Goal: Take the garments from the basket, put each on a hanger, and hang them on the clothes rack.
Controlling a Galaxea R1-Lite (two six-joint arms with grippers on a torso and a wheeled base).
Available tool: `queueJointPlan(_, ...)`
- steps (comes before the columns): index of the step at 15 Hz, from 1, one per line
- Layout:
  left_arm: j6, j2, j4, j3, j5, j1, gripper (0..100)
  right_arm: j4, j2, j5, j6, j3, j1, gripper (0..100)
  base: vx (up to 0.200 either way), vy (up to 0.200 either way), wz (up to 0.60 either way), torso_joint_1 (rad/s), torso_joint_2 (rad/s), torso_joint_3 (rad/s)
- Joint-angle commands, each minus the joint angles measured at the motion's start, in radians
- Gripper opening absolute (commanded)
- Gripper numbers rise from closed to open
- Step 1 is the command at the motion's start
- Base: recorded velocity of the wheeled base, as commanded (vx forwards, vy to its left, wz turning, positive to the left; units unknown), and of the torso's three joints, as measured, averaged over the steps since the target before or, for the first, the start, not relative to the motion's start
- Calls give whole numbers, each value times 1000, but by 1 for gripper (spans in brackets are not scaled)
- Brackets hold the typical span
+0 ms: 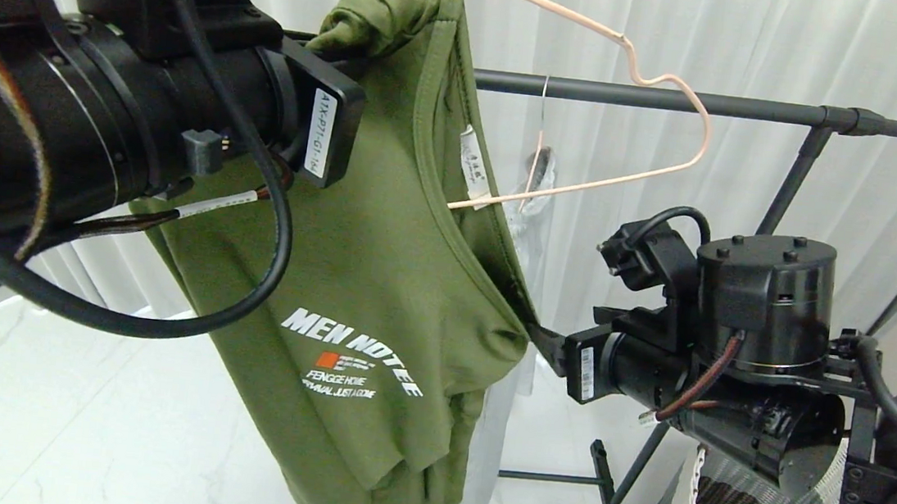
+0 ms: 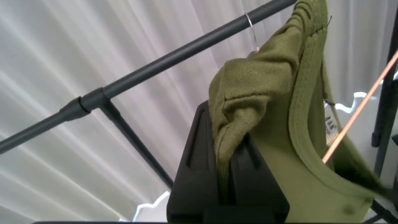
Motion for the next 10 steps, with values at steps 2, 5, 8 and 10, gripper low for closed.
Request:
queueJointPlan(2,12,-7,-1,17,1,19,0,-2,-30,-9,-15,-3,-60,0,0,0,0,0,0,0)
queueJointPlan(5,60,-26,-1,52,-2,44,0,-2,-70,-6,-53,-14,-181,0,0,0,0,0,0,0)
queueJointPlan(8,61,-50,-1,102,-5,50,0,-2,-89,1,-75,-53,-275,0,0,0,0,0,0,0)
queueJointPlan(10,61,-65,-3,148,-8,50,0,-2,-101,2,-75,-69,-295,0,0,0,0,0,0,0)
